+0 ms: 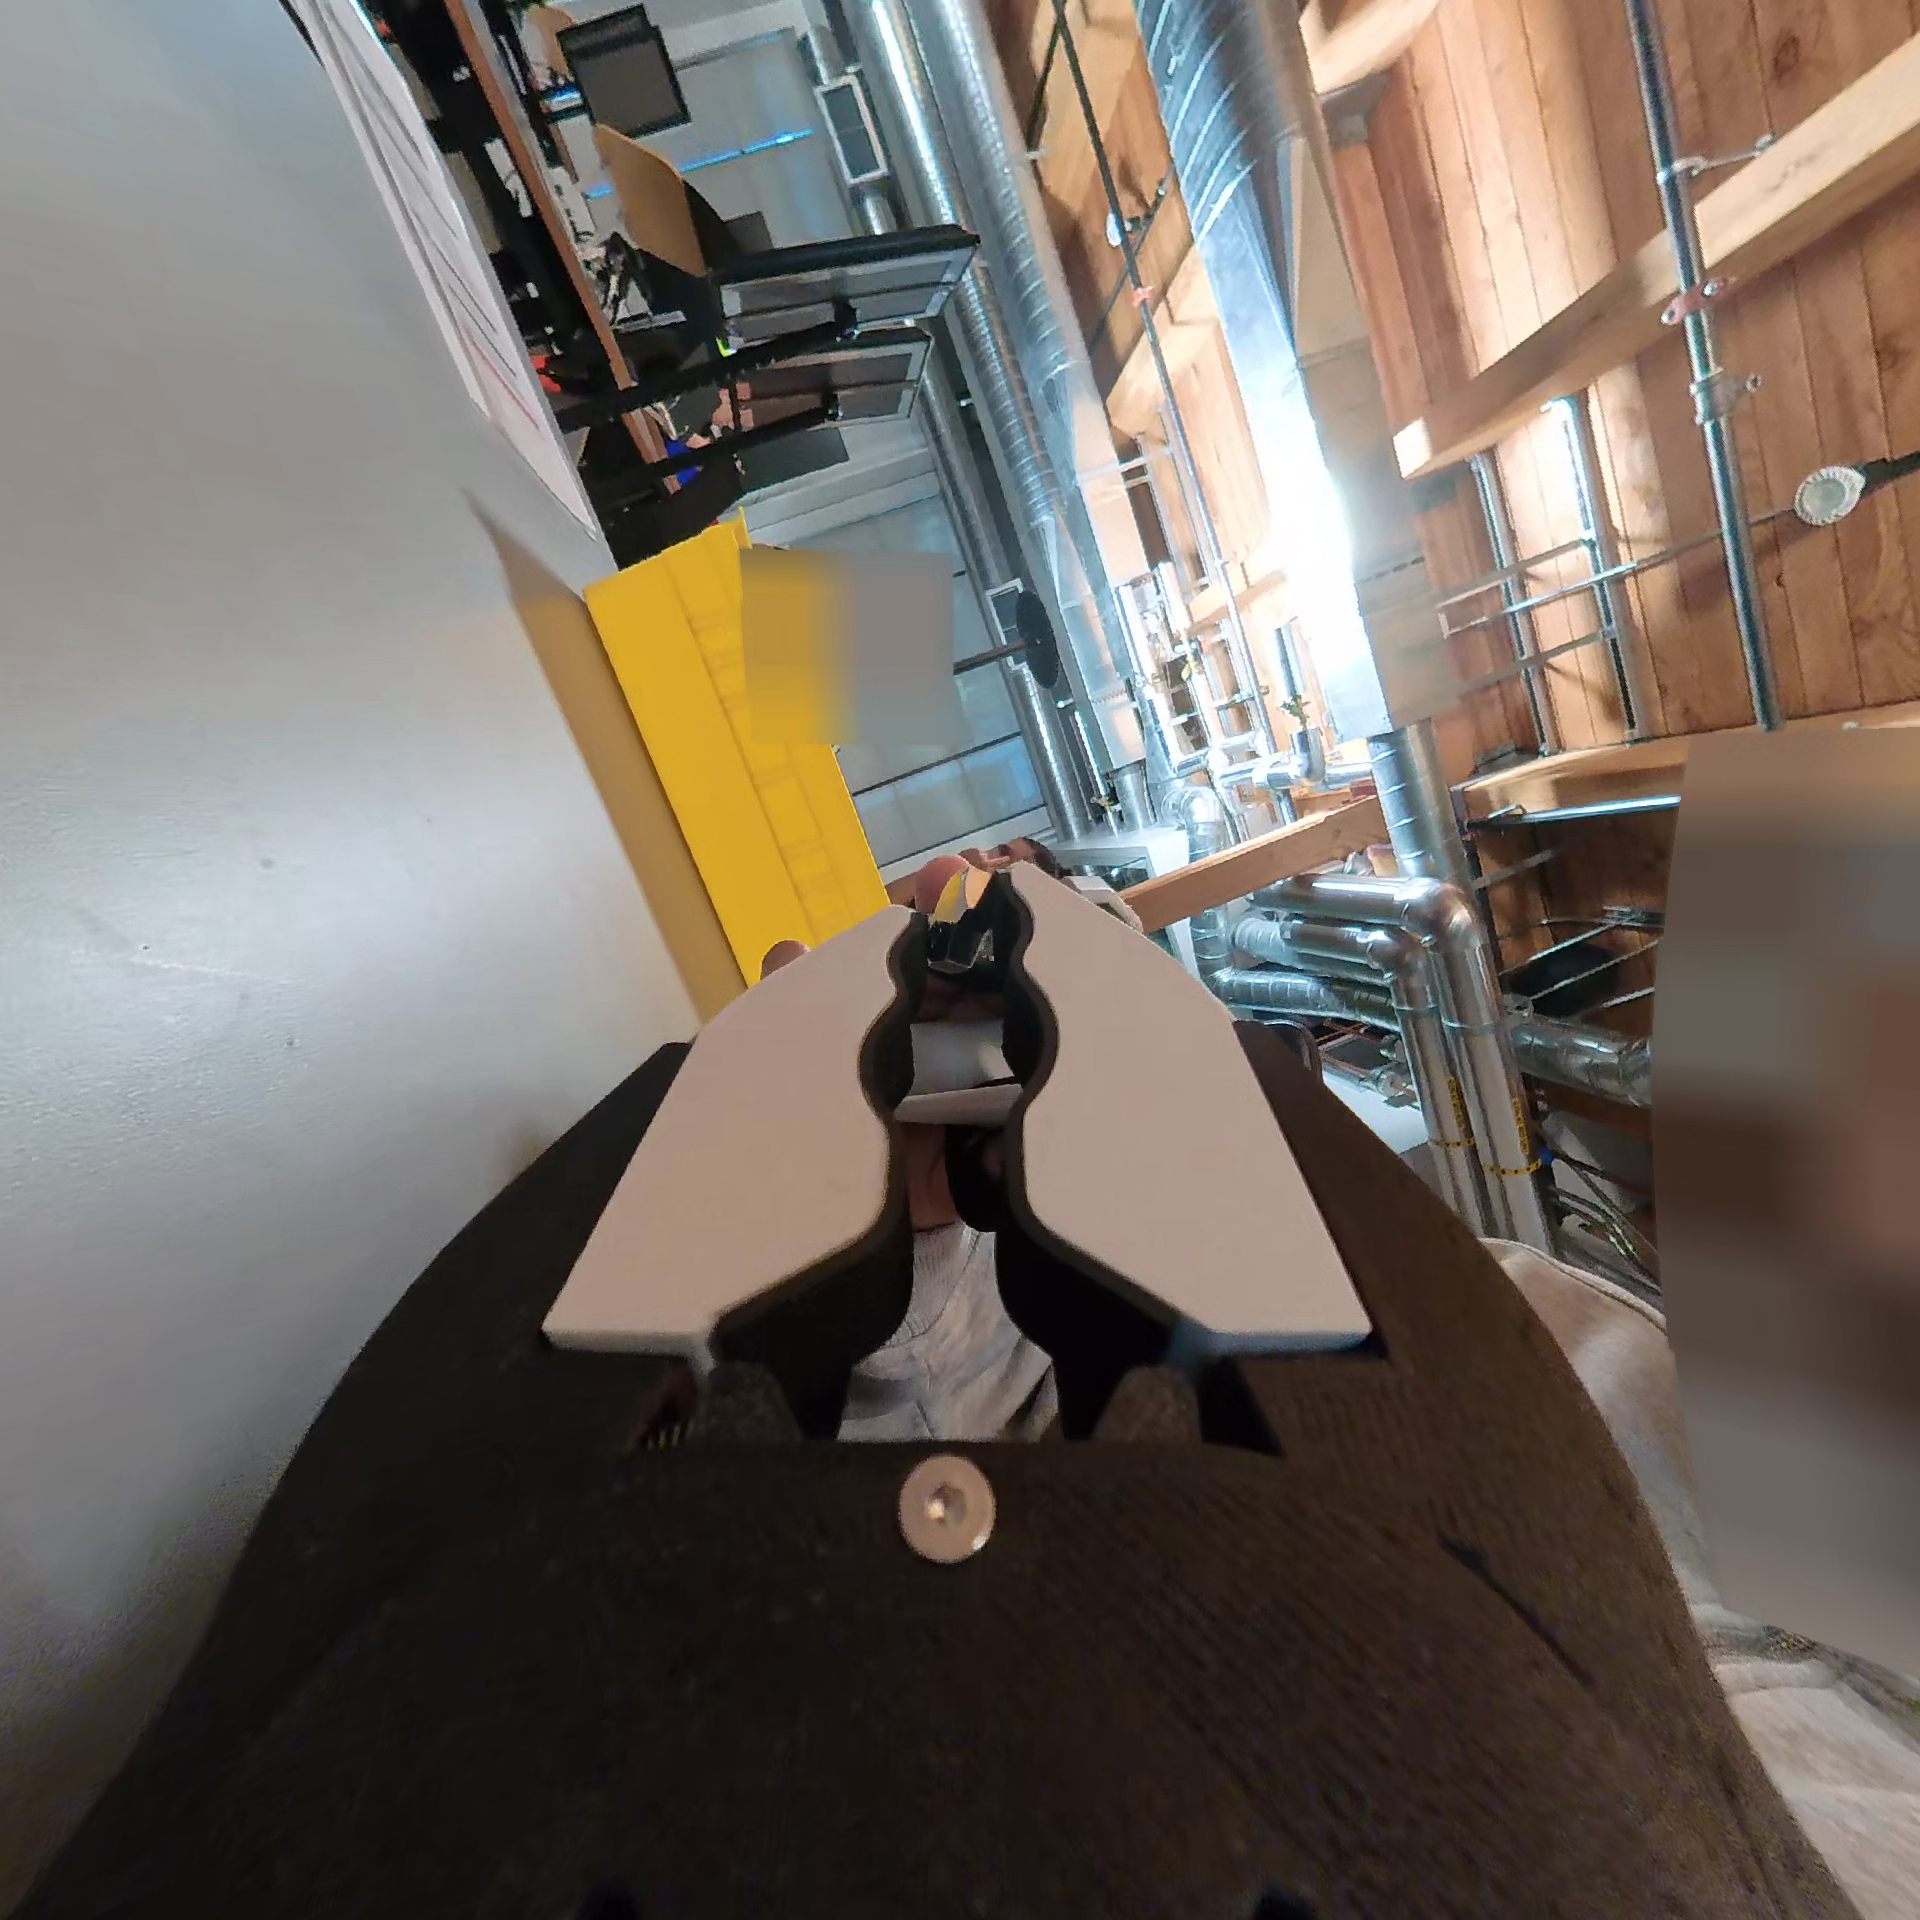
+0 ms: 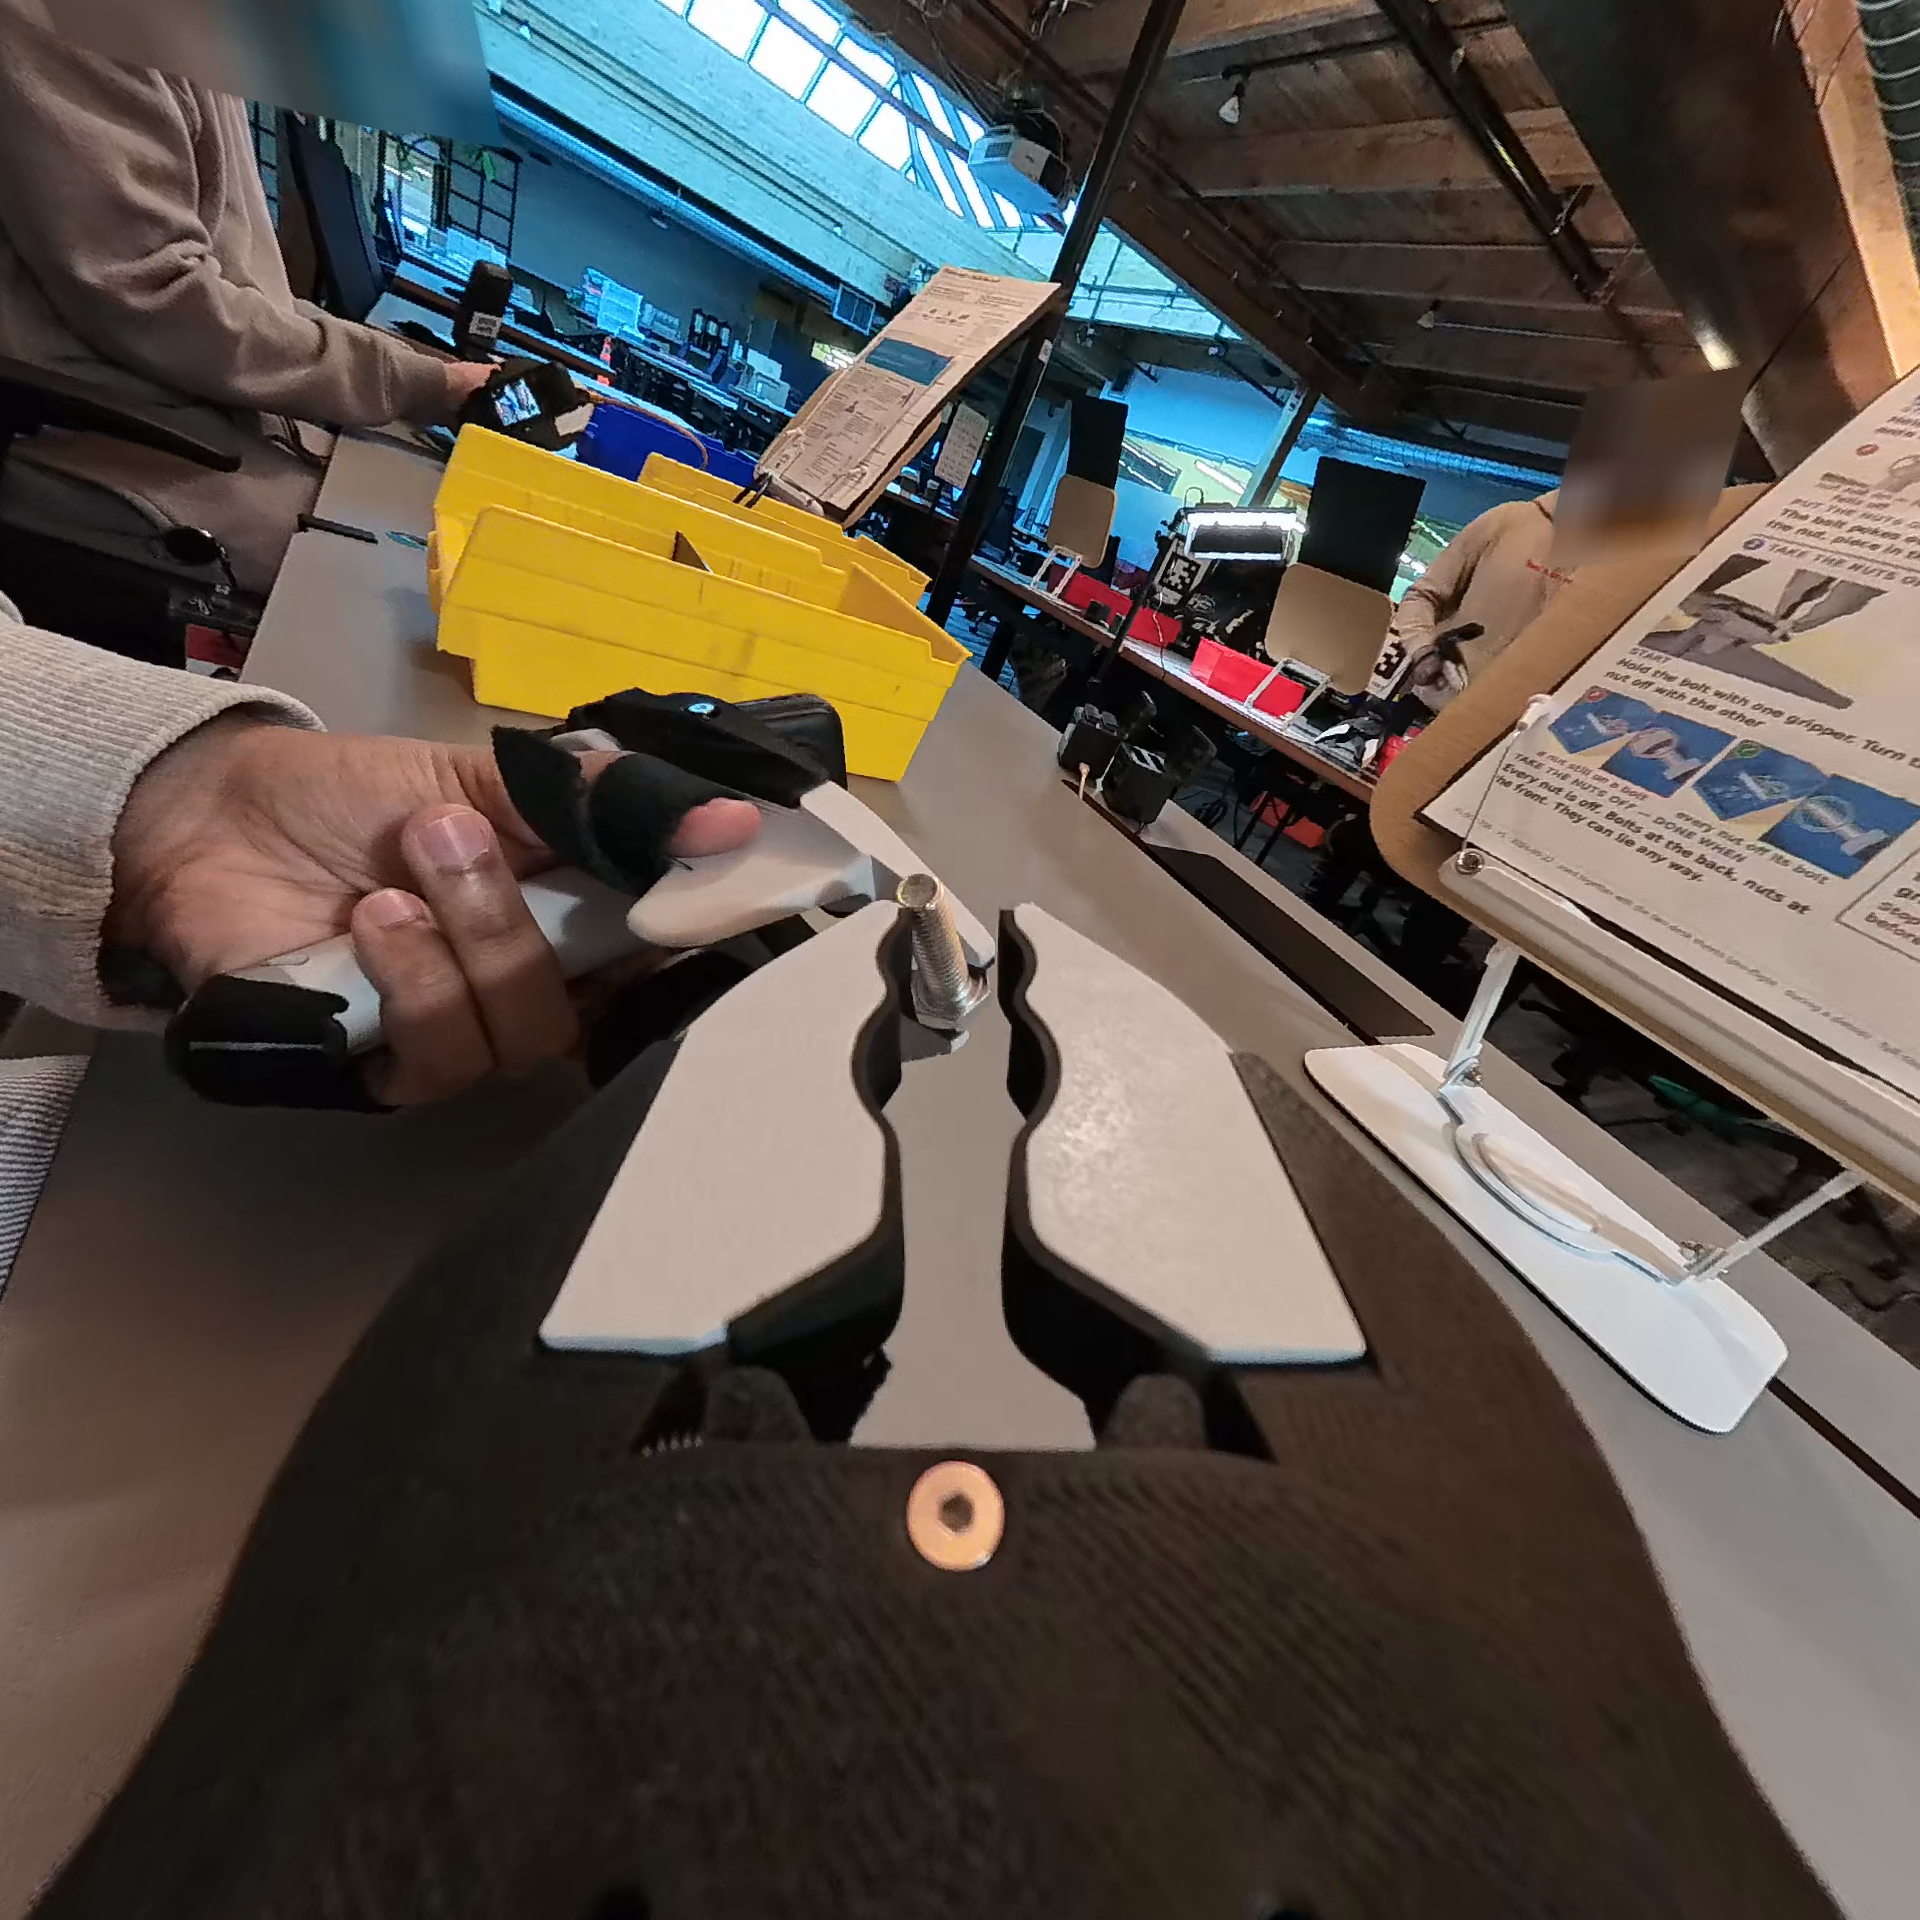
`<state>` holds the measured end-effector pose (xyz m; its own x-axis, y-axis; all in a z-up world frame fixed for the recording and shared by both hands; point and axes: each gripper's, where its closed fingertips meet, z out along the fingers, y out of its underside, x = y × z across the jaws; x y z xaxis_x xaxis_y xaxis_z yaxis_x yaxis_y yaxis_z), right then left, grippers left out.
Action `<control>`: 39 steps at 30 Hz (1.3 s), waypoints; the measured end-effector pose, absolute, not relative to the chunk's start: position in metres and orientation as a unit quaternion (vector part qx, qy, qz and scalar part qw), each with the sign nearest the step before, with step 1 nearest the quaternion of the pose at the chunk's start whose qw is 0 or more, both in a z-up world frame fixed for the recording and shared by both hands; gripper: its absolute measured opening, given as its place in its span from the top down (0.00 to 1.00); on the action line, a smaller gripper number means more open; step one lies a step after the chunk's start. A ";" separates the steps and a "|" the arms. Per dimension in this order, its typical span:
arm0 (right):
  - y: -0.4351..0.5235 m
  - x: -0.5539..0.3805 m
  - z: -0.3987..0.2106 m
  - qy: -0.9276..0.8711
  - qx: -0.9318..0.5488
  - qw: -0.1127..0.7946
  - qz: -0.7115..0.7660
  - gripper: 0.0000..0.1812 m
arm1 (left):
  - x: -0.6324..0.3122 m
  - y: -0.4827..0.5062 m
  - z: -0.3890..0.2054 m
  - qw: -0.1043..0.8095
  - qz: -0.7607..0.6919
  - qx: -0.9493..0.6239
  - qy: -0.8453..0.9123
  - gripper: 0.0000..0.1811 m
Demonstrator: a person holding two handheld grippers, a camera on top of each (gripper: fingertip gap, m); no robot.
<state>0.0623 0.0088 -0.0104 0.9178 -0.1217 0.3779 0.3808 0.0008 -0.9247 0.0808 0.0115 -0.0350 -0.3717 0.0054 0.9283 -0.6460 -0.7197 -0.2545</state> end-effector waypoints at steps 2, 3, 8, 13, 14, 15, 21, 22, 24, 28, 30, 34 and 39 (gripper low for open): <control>0.009 0.062 -0.011 -0.096 -0.685 0.699 -0.182 0.91 | 0.081 0.012 -0.036 0.214 0.767 0.521 -0.306 0.91; 0.009 0.062 -0.011 -0.097 -0.685 0.699 -0.182 0.91 | 0.081 0.012 -0.037 0.214 0.767 0.522 -0.305 0.92; 0.009 0.061 -0.012 -0.103 -0.684 0.696 -0.190 0.92 | 0.081 0.011 -0.037 0.220 0.766 0.523 -0.301 0.92; 0.010 0.059 -0.014 -0.115 -0.685 0.689 -0.206 0.93 | 0.081 0.011 -0.038 0.224 0.765 0.525 -0.299 0.92; 0.011 0.059 -0.014 -0.118 -0.686 0.687 -0.209 0.94 | 0.081 0.011 -0.039 0.225 0.764 0.525 -0.299 0.92; 0.011 0.058 -0.015 -0.120 -0.687 0.685 -0.211 0.94 | 0.081 0.010 -0.039 0.226 0.764 0.525 -0.299 0.92; 0.013 0.057 -0.018 -0.131 -0.689 0.677 -0.225 0.94 | 0.080 0.005 -0.041 0.237 0.760 0.525 -0.302 0.92; 0.013 0.057 -0.018 -0.131 -0.689 0.676 -0.224 0.94 | 0.080 0.004 -0.041 0.240 0.759 0.525 -0.302 0.92; 0.013 0.057 -0.019 -0.131 -0.690 0.676 -0.224 0.94 | 0.079 0.001 -0.041 0.245 0.758 0.523 -0.303 0.92; 0.013 0.057 -0.020 -0.134 -0.690 0.674 -0.227 0.94 | 0.077 -0.004 -0.041 0.256 0.755 0.519 -0.307 0.92; 0.013 0.057 -0.019 -0.135 -0.689 0.674 -0.228 0.94 | 0.077 -0.006 -0.041 0.259 0.754 0.518 -0.310 0.92; 0.013 0.056 -0.018 -0.132 -0.691 0.676 -0.219 0.94 | 0.076 -0.007 -0.040 0.259 0.756 0.515 -0.311 0.93; 0.012 0.056 -0.016 -0.122 -0.694 0.682 -0.195 0.94 | 0.076 -0.006 -0.037 0.252 0.760 0.512 -0.312 0.94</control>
